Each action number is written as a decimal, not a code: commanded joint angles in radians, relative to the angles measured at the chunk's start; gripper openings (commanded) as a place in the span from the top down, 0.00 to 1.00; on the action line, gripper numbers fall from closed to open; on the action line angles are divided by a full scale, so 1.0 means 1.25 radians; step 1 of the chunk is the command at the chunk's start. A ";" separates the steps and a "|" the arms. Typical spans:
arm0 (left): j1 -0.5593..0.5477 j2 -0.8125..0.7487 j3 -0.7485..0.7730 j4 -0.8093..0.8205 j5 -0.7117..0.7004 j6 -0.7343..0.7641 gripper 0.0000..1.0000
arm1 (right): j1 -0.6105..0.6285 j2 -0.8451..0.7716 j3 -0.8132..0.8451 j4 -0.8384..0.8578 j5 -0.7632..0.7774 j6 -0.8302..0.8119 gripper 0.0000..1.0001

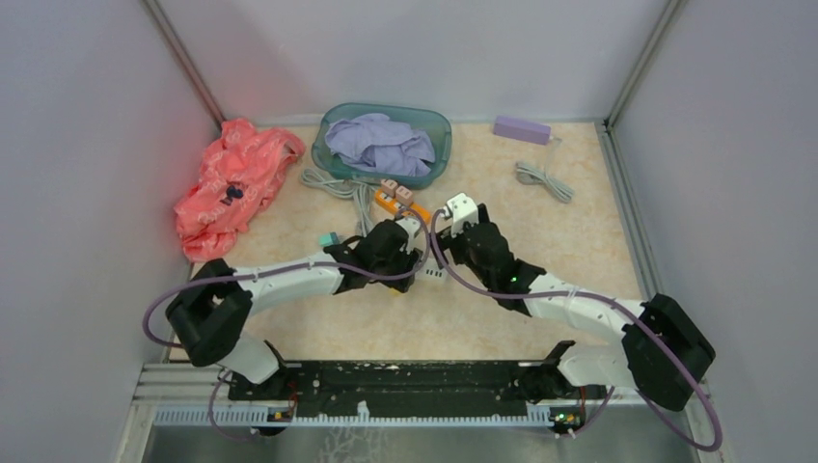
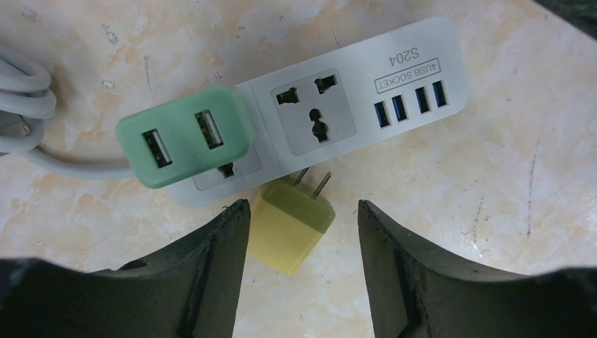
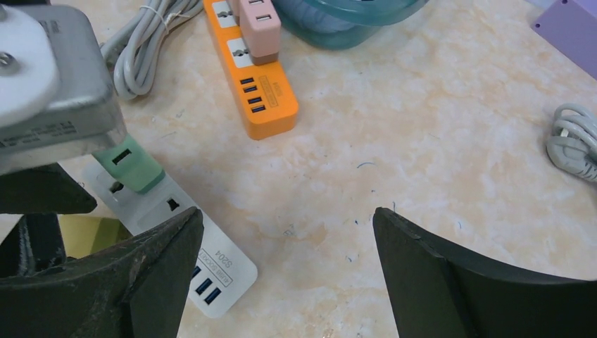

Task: Insert the plug

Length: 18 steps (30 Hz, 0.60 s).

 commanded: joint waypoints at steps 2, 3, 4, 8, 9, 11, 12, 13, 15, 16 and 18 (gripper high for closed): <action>-0.018 0.046 0.045 -0.050 -0.036 0.030 0.37 | 0.003 -0.023 -0.014 0.064 0.041 0.018 0.10; -0.021 0.052 0.049 -0.055 -0.042 0.030 0.37 | 0.003 -0.023 -0.016 0.066 0.042 0.016 0.10; -0.024 0.062 0.051 -0.060 -0.045 0.032 0.38 | 0.003 -0.021 -0.018 0.067 0.042 0.015 0.10; -0.042 0.089 0.068 -0.086 -0.054 0.032 0.39 | 0.002 -0.012 -0.015 0.068 0.040 0.013 0.09; -0.047 0.097 0.074 -0.094 -0.057 0.031 0.39 | 0.002 -0.009 -0.014 0.068 0.041 0.013 0.09; -0.057 0.112 0.085 -0.109 -0.068 0.024 0.40 | 0.002 -0.003 -0.015 0.070 0.037 0.013 0.09; -0.062 0.118 0.089 -0.116 -0.071 0.021 0.40 | 0.002 0.000 -0.015 0.071 0.037 0.014 0.09; -0.065 0.124 0.093 -0.121 -0.076 0.018 0.40 | 0.002 0.001 -0.015 0.072 0.036 0.014 0.09; -0.070 0.134 0.099 -0.134 -0.084 0.011 0.40 | 0.002 0.000 -0.017 0.074 0.039 0.015 0.09; -0.072 0.138 0.102 -0.137 -0.086 0.008 0.41 | 0.002 -0.001 -0.018 0.076 0.040 0.014 0.09; -0.073 0.144 0.105 -0.142 -0.090 0.000 0.42 | 0.002 -0.002 -0.021 0.076 0.043 0.014 0.09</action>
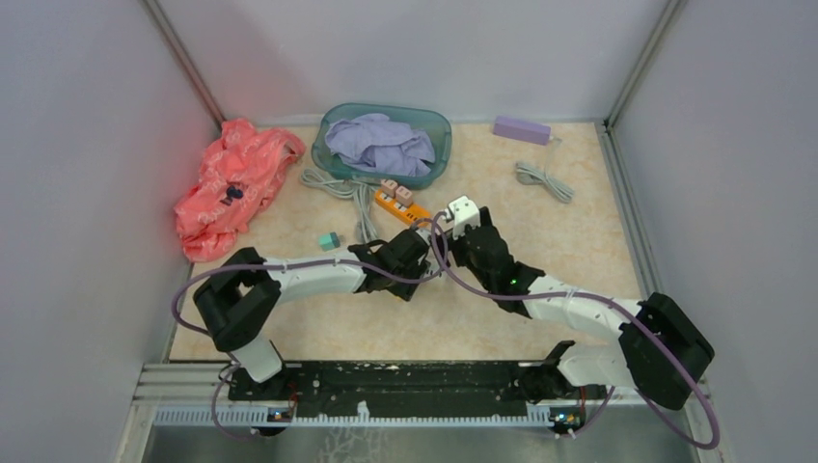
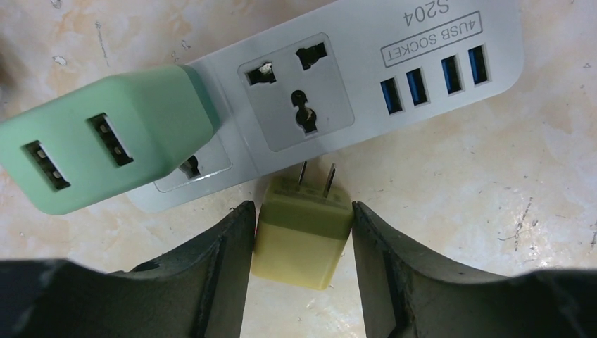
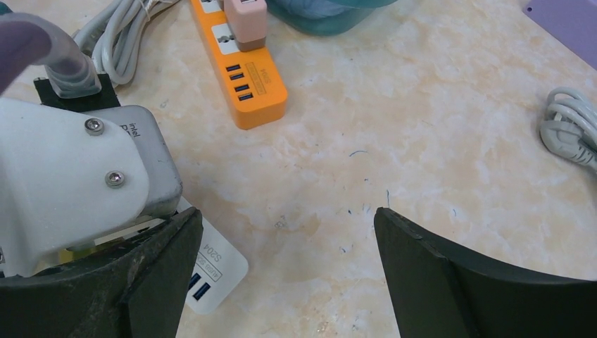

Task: Insert the plug

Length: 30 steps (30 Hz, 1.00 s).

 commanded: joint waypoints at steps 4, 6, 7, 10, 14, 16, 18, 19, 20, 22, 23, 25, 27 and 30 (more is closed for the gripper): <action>-0.012 0.036 0.034 -0.040 -0.020 -0.025 0.50 | 0.001 -0.009 -0.004 0.055 0.026 0.008 0.09; -0.012 0.040 0.037 -0.041 -0.026 -0.040 0.53 | 0.000 -0.010 -0.007 0.054 0.039 0.010 0.09; -0.012 0.041 0.038 -0.045 -0.029 -0.048 0.55 | 0.001 -0.012 -0.008 0.051 0.050 0.014 0.09; -0.012 0.034 0.039 -0.050 -0.024 -0.075 0.59 | 0.001 -0.026 -0.014 0.052 0.069 0.020 0.08; -0.012 0.004 0.037 -0.064 -0.010 -0.130 0.63 | 0.000 -0.047 -0.026 0.059 0.079 0.033 0.08; -0.012 -0.018 0.033 -0.066 -0.002 -0.162 0.65 | 0.000 -0.052 -0.029 0.061 0.086 0.048 0.05; -0.011 -0.046 0.027 -0.065 0.006 -0.193 0.67 | 0.000 -0.054 -0.033 0.064 0.095 0.067 0.01; -0.011 -0.062 0.020 -0.061 0.008 -0.213 0.68 | 0.000 -0.055 -0.033 0.065 0.096 0.073 0.01; -0.010 -0.085 0.014 -0.057 0.010 -0.233 0.69 | 0.000 -0.057 -0.034 0.067 0.096 0.079 0.01; -0.005 -0.119 0.000 -0.043 0.018 -0.266 0.70 | 0.000 -0.061 -0.034 0.069 0.094 0.095 0.01; 0.000 -0.139 -0.008 -0.035 0.024 -0.284 0.70 | 0.000 -0.063 -0.037 0.075 0.091 0.101 0.01; 0.009 -0.176 -0.028 -0.014 0.038 -0.321 0.71 | 0.000 -0.069 -0.041 0.086 0.081 0.105 0.01; 0.023 -0.214 -0.053 0.017 0.049 -0.356 0.71 | 0.000 -0.070 -0.040 0.091 0.073 0.106 0.01; 0.044 -0.265 -0.092 0.071 0.057 -0.407 0.71 | 0.000 -0.063 -0.031 0.089 0.055 0.109 0.01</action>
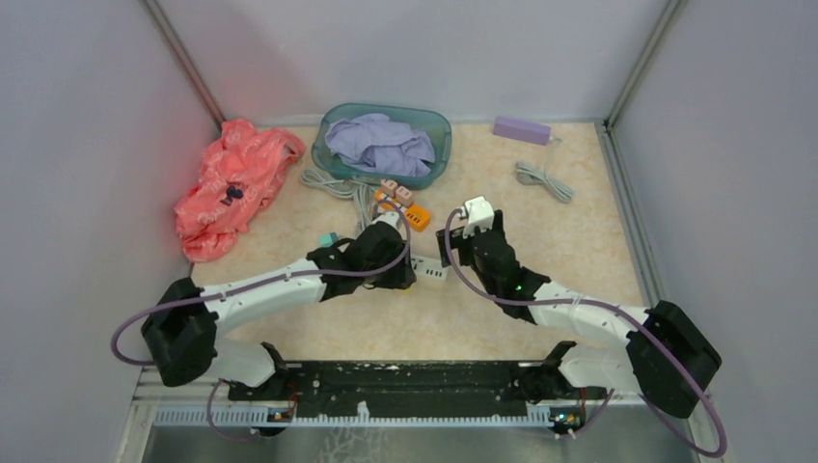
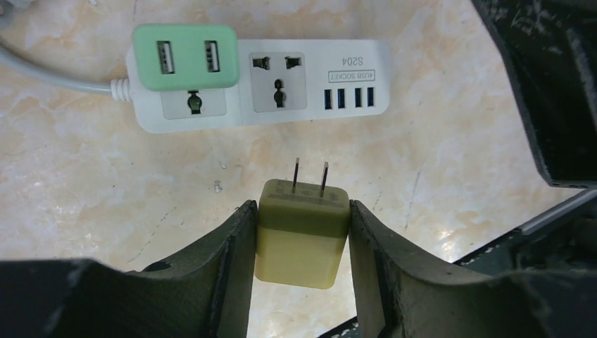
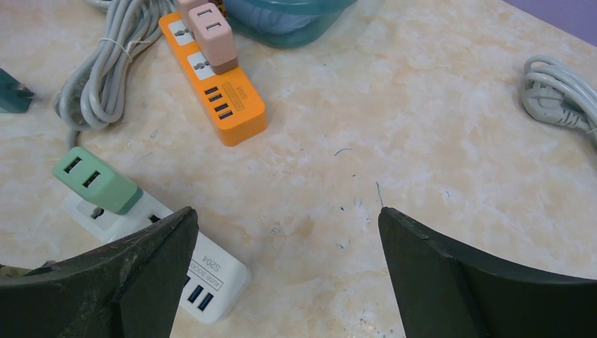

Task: Insert the plug

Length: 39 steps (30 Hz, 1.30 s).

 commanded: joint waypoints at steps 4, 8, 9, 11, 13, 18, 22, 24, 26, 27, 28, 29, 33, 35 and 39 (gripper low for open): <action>0.064 -0.111 -0.084 0.129 0.051 -0.171 0.71 | 0.001 -0.024 0.011 0.071 -0.054 0.042 0.01; 0.108 -0.155 -0.126 0.183 0.086 -0.246 0.72 | 0.001 -0.025 0.010 0.086 -0.079 0.056 0.02; 0.114 -0.164 -0.135 0.192 0.086 -0.263 0.73 | 0.000 -0.025 0.008 0.091 -0.088 0.060 0.02; 0.123 -0.179 -0.139 0.193 0.072 -0.304 0.74 | 0.002 -0.025 0.009 0.101 -0.108 0.073 0.02; 0.132 -0.188 -0.139 0.189 0.063 -0.336 0.74 | 0.002 -0.025 0.007 0.113 -0.124 0.084 0.02; 0.155 -0.211 -0.146 0.185 0.040 -0.433 0.75 | 0.008 -0.025 -0.005 0.168 -0.152 0.104 0.03; 0.160 -0.225 -0.153 0.190 0.008 -0.505 0.79 | 0.020 -0.019 -0.018 0.218 -0.156 0.132 0.04; 0.166 -0.232 -0.160 0.191 0.000 -0.547 0.80 | 0.031 -0.017 -0.026 0.248 -0.151 0.145 0.04; 0.170 -0.239 -0.168 0.201 -0.003 -0.583 0.81 | 0.047 -0.013 -0.032 0.281 -0.145 0.151 0.05; 0.171 -0.243 -0.172 0.205 -0.005 -0.599 0.81 | 0.054 -0.011 -0.033 0.294 -0.141 0.150 0.05; 0.173 -0.246 -0.177 0.209 -0.004 -0.617 0.82 | 0.063 -0.006 -0.032 0.306 -0.137 0.147 0.05; 0.175 -0.249 -0.179 0.212 -0.005 -0.635 0.82 | 0.072 -0.002 -0.029 0.317 -0.133 0.144 0.05; 0.175 -0.263 -0.190 0.226 -0.017 -0.697 0.84 | 0.113 0.013 -0.027 0.369 -0.099 0.138 0.07; 0.176 -0.269 -0.196 0.232 -0.022 -0.724 0.84 | 0.131 0.021 -0.028 0.395 -0.084 0.138 0.08; 0.176 -0.279 -0.211 0.265 -0.021 -0.772 0.85 | 0.162 0.053 -0.024 0.445 -0.066 0.134 0.11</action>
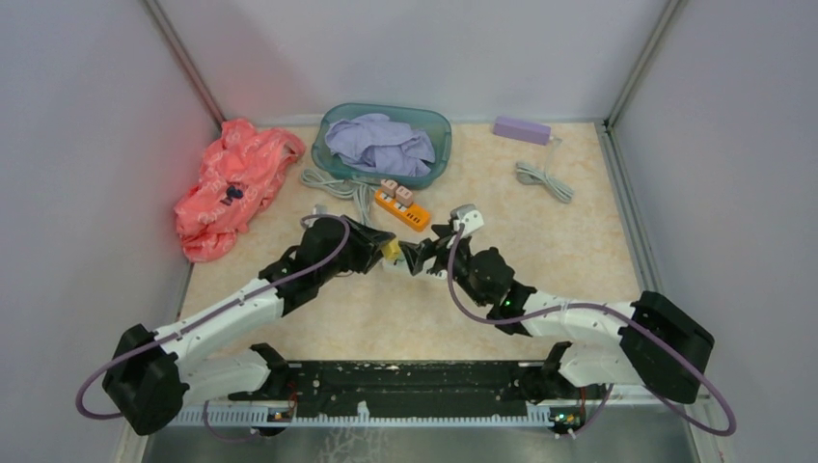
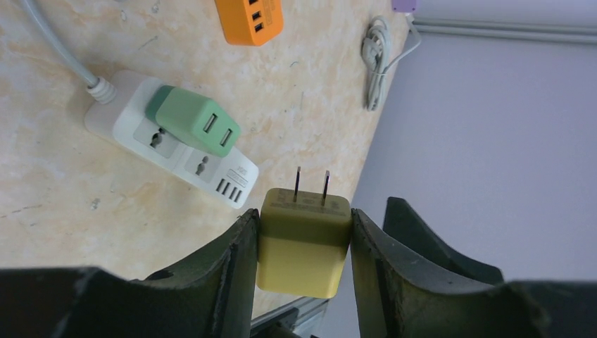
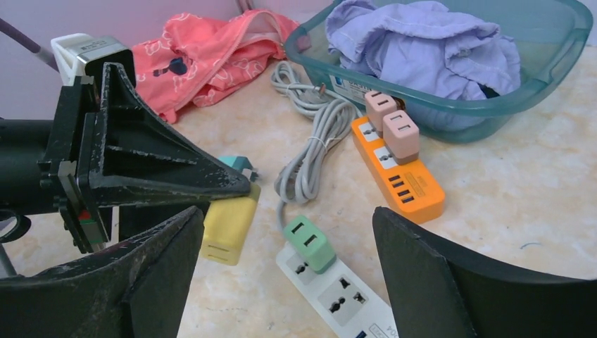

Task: Insert the plug

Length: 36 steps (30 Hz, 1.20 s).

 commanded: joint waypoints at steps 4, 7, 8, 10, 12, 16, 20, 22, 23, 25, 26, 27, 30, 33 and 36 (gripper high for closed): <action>0.004 -0.022 -0.013 0.065 -0.033 -0.168 0.86 | 0.060 0.061 0.018 0.159 0.049 -0.010 0.14; 0.004 -0.019 -0.006 0.065 -0.033 -0.188 0.87 | 0.080 0.085 0.021 0.188 0.069 -0.016 0.17; 0.004 -0.019 -0.005 0.065 -0.032 -0.193 0.88 | 0.087 0.094 0.022 0.203 0.078 -0.023 0.18; 0.005 -0.015 -0.001 0.068 -0.028 -0.202 0.89 | 0.100 0.113 0.023 0.231 0.100 -0.031 0.20; 0.005 -0.011 0.001 0.071 -0.021 -0.213 0.89 | 0.108 0.134 0.026 0.252 0.128 -0.033 0.23; 0.004 -0.006 -0.003 0.082 -0.008 -0.235 0.90 | 0.121 0.176 0.030 0.310 0.157 -0.054 0.30; 0.005 -0.008 -0.012 0.095 -0.007 -0.248 0.90 | 0.124 0.206 0.038 0.340 0.169 -0.067 0.38; 0.004 -0.008 -0.015 0.103 -0.003 -0.248 0.90 | 0.124 0.217 0.039 0.358 0.171 -0.069 0.40; 0.004 -0.008 -0.015 0.104 -0.002 -0.249 0.90 | 0.124 0.221 0.039 0.364 0.173 -0.071 0.41; 0.004 -0.006 -0.016 0.106 0.003 -0.253 0.90 | 0.124 0.228 0.039 0.379 0.175 -0.075 0.42; 0.004 -0.004 -0.018 0.109 0.005 -0.254 0.91 | 0.124 0.232 0.040 0.383 0.176 -0.077 0.43; 0.004 -0.002 -0.021 0.114 0.008 -0.257 0.90 | 0.124 0.235 0.042 0.387 0.175 -0.078 0.43; 0.004 0.001 -0.024 0.121 0.015 -0.259 0.91 | 0.124 0.242 0.045 0.404 0.174 -0.085 0.44; 0.004 0.002 -0.027 0.120 0.017 -0.261 0.91 | 0.124 0.245 0.045 0.421 0.170 -0.091 0.46; 0.004 0.001 -0.029 0.122 0.020 -0.262 0.91 | 0.124 0.249 0.048 0.434 0.164 -0.097 0.46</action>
